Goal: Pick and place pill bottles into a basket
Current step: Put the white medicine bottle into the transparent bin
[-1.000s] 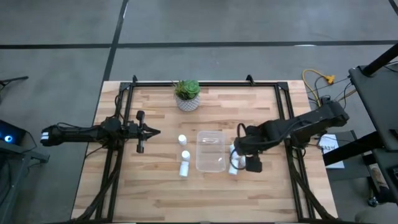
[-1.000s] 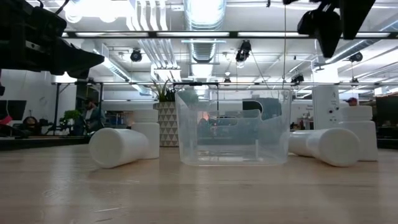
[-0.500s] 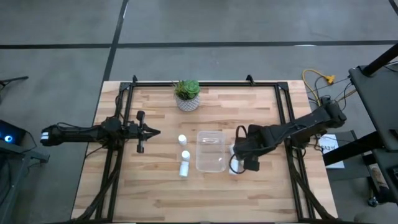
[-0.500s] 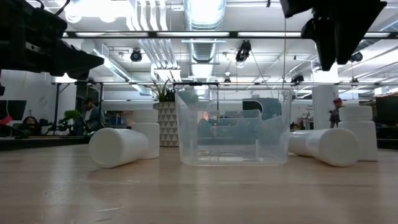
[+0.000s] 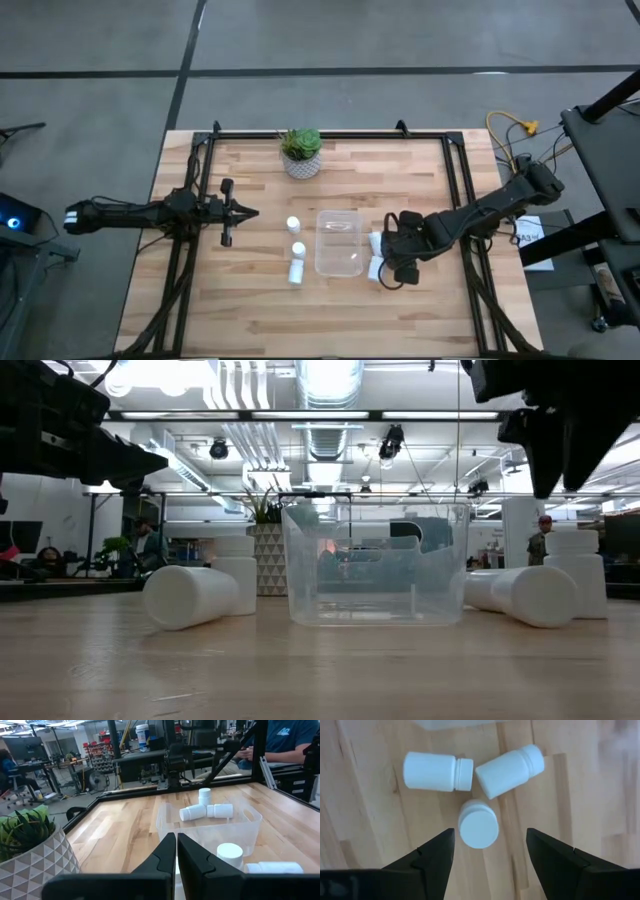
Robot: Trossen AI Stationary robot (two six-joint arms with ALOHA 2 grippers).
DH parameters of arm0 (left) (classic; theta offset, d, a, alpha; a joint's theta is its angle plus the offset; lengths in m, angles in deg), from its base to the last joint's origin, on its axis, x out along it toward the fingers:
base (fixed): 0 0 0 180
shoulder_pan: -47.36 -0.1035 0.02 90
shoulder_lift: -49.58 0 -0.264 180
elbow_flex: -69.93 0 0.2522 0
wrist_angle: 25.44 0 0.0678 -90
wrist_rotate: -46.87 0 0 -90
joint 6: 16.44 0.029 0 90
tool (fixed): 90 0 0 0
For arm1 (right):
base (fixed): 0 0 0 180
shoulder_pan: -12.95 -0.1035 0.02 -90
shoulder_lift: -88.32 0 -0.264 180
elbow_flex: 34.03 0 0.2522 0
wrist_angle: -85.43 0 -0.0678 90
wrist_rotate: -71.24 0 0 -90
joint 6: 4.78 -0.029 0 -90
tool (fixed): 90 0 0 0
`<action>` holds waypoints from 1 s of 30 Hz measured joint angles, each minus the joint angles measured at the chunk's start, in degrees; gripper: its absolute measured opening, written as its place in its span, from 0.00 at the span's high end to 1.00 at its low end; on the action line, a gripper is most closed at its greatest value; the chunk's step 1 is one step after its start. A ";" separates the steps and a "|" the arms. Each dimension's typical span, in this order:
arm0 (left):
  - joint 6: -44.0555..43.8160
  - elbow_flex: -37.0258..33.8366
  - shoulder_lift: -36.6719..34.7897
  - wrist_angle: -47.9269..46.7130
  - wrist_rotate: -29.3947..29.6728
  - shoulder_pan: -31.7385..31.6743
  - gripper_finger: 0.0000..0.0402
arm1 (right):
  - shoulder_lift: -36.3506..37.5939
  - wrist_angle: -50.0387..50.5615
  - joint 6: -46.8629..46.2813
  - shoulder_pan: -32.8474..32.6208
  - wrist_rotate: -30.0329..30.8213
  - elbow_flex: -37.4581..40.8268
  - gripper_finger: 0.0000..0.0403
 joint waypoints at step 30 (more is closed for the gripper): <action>-0.02 0.00 0.04 0.07 0.00 0.02 1.00 | -0.09 -7.47 1.56 0.10 -3.42 6.11 0.43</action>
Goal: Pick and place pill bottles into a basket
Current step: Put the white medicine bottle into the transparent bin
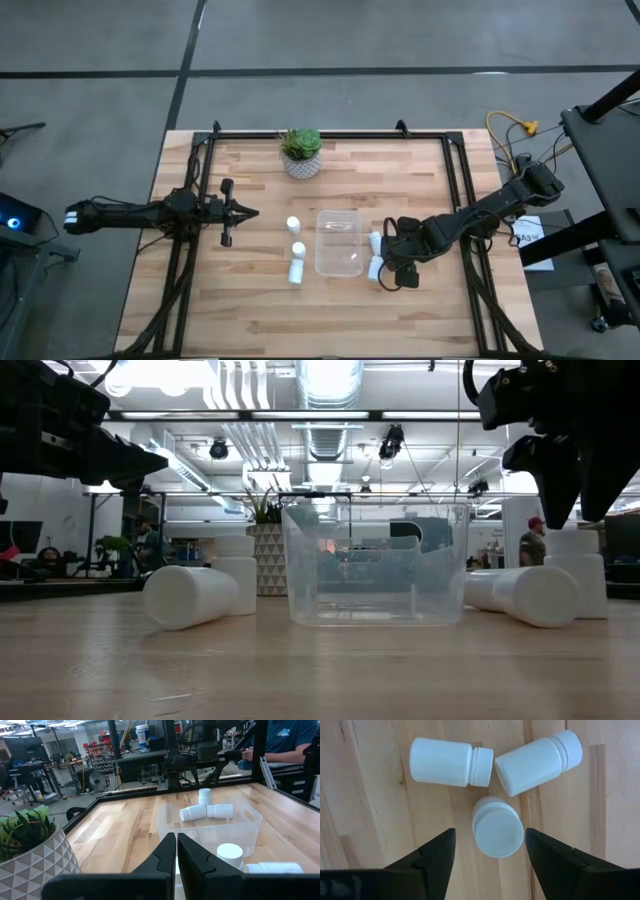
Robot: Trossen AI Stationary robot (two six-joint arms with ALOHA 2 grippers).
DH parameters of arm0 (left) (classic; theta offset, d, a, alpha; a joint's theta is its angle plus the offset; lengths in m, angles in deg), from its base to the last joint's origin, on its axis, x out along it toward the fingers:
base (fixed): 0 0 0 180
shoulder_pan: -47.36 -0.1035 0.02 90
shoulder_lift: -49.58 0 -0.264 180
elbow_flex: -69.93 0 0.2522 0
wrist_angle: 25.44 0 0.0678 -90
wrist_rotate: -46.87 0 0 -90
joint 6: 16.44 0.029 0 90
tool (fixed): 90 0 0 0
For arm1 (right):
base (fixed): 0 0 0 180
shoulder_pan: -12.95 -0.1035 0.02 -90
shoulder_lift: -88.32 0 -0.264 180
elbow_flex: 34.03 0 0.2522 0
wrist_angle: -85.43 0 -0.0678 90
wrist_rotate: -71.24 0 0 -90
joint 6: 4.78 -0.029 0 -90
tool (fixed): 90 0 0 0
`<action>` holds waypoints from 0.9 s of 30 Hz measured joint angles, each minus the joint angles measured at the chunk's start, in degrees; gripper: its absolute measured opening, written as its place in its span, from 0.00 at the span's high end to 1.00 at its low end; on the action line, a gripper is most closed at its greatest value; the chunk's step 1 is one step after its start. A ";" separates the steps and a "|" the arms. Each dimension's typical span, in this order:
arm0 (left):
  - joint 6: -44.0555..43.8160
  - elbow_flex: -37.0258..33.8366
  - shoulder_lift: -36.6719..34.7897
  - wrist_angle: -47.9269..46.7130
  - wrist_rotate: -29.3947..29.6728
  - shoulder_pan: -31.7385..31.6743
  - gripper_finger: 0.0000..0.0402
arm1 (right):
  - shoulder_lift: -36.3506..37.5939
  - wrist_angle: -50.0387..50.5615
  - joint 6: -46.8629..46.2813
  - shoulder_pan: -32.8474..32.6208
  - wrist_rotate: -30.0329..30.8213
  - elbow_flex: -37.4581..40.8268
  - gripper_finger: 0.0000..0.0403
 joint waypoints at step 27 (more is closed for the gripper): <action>0.00 0.00 0.04 0.02 0.02 -0.01 1.00 | -0.02 -5.25 1.25 0.42 0.08 3.85 0.44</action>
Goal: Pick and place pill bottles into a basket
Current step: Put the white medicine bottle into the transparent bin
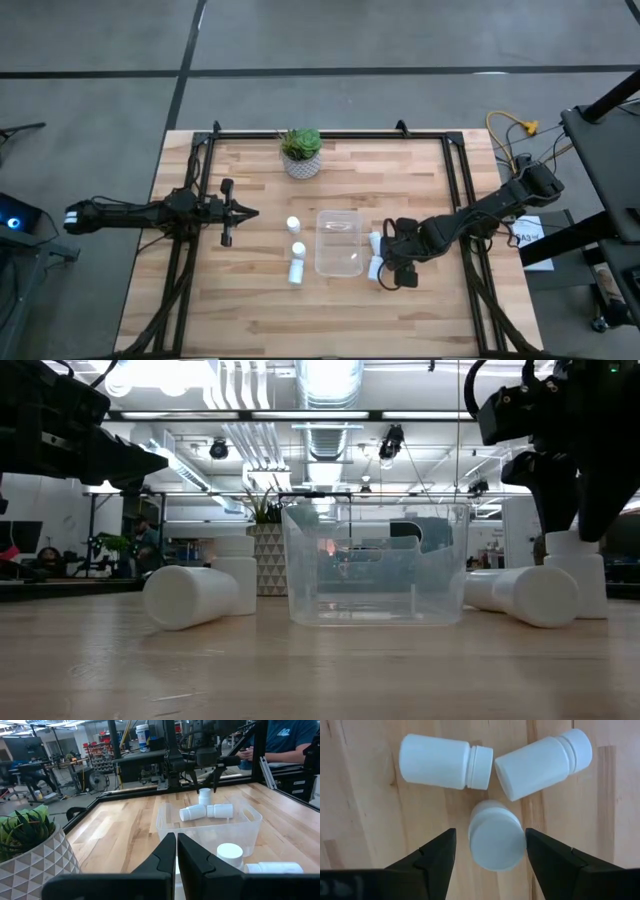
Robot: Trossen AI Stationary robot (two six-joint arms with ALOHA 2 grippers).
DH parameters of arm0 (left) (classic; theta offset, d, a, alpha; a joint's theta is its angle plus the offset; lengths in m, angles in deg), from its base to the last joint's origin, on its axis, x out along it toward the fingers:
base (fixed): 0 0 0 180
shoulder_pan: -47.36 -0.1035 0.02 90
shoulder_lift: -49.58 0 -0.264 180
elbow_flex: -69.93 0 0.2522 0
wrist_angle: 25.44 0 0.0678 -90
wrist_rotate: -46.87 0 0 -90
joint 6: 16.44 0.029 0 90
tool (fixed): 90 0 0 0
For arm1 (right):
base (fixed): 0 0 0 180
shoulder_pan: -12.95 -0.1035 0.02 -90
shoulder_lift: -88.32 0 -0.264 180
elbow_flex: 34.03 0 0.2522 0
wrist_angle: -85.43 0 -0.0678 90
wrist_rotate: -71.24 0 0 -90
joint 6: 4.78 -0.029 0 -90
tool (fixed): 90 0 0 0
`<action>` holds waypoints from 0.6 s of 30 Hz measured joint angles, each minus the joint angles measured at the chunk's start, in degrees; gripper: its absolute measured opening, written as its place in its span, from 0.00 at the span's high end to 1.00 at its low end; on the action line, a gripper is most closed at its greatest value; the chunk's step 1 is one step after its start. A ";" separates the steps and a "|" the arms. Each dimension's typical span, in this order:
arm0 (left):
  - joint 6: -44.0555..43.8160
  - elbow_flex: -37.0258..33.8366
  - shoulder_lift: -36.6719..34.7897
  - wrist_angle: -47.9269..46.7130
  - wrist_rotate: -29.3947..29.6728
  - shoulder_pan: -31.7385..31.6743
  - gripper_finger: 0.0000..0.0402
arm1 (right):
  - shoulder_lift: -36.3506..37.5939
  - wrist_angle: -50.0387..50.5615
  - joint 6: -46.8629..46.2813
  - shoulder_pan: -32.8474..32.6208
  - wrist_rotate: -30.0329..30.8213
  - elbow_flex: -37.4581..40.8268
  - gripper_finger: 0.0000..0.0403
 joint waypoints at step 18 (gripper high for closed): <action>0.00 0.00 0.00 0.00 0.00 0.01 1.00 | -0.14 1.08 0.27 0.32 -0.76 -0.27 0.65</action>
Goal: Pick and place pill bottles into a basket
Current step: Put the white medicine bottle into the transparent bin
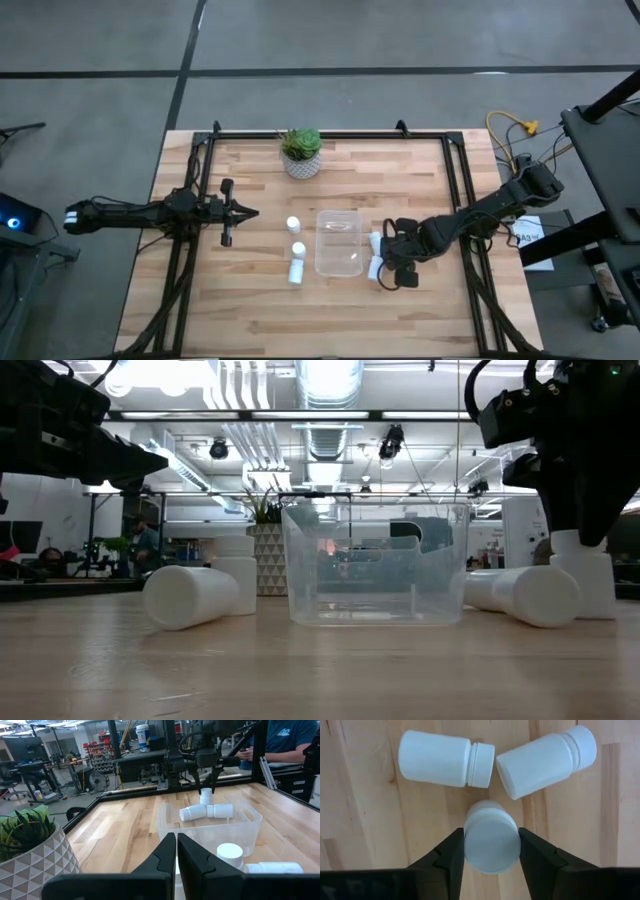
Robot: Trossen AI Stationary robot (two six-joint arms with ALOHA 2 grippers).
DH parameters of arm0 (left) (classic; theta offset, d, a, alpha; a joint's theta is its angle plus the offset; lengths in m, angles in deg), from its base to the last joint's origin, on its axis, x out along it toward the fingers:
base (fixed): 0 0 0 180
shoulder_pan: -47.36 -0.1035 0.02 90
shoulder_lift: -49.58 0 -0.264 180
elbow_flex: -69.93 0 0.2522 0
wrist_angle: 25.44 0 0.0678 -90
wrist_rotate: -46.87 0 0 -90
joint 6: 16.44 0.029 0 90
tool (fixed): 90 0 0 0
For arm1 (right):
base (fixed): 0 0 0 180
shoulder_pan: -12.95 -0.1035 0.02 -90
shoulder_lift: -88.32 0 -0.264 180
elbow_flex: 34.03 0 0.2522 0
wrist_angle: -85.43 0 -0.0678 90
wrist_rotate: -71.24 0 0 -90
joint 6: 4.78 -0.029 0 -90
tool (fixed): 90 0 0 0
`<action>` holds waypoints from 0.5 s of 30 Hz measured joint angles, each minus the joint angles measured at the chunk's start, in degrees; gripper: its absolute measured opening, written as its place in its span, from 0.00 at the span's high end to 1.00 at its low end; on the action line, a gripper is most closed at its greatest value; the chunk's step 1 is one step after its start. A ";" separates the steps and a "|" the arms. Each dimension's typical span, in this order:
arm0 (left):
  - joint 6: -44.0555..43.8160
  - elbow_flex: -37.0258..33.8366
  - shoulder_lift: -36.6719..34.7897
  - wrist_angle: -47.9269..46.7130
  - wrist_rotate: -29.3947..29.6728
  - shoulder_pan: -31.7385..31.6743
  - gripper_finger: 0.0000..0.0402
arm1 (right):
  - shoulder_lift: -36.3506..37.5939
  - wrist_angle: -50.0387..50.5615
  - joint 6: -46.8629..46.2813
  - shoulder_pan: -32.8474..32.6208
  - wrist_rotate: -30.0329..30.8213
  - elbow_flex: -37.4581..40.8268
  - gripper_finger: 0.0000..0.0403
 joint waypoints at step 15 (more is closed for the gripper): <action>0.02 0.00 0.04 0.00 0.00 0.00 1.00 | 0.92 14.23 10.97 8.12 0.63 -20.51 0.65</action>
